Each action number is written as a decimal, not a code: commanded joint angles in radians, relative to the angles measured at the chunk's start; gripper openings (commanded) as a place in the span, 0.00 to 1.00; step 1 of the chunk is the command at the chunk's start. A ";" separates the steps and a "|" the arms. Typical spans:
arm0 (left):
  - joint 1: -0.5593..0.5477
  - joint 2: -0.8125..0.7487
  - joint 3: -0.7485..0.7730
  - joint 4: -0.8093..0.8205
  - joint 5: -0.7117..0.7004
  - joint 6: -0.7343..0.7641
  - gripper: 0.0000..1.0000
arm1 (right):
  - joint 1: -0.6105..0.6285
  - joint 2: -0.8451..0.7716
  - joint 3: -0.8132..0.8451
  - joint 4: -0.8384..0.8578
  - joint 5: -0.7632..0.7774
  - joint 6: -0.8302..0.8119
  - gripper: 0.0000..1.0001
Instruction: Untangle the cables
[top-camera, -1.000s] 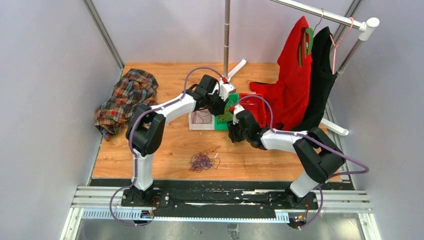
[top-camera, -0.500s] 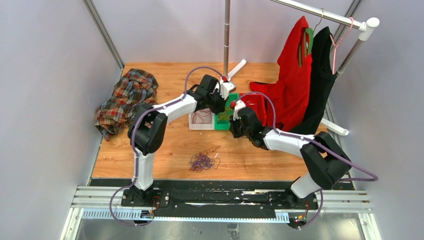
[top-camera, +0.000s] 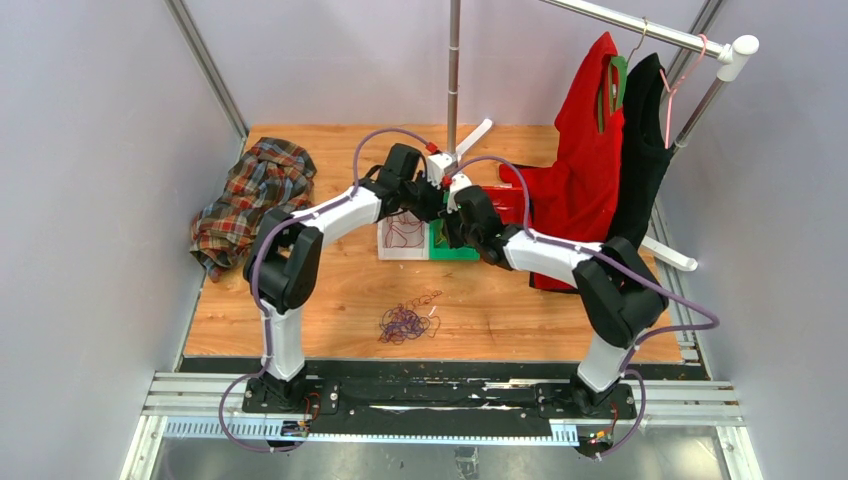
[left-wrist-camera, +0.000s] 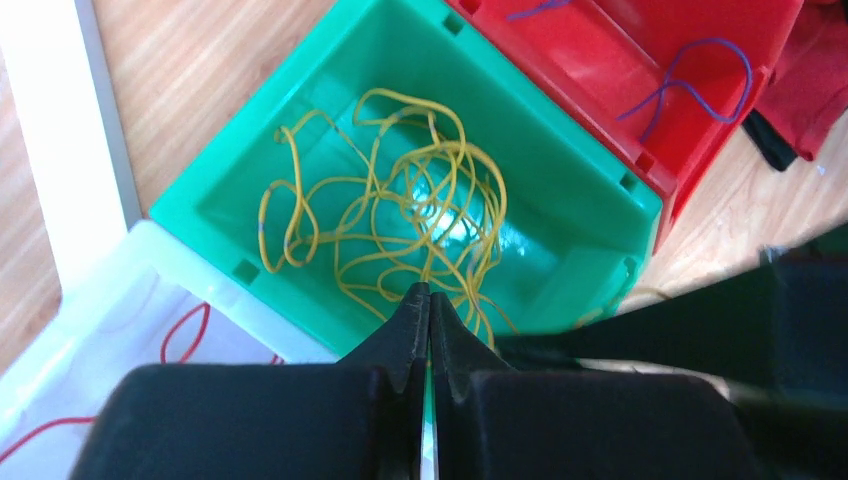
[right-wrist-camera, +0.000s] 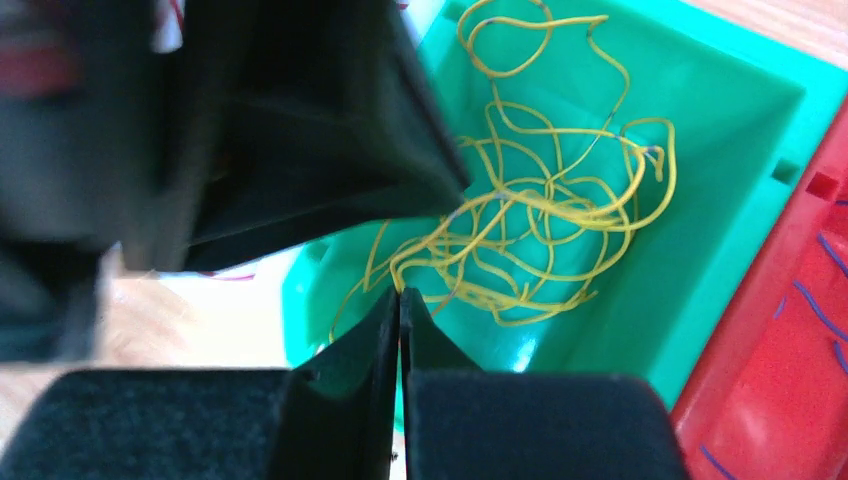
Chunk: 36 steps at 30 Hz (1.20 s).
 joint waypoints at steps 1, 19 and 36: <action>0.010 -0.050 0.012 0.027 0.075 -0.034 0.03 | -0.015 0.085 0.035 -0.040 0.037 -0.019 0.01; 0.086 -0.235 0.035 -0.063 0.129 -0.085 0.66 | -0.015 0.127 -0.017 0.031 0.110 0.005 0.01; 0.232 -0.452 -0.113 -0.218 0.082 0.005 0.94 | -0.015 0.007 0.047 -0.033 0.101 -0.008 0.50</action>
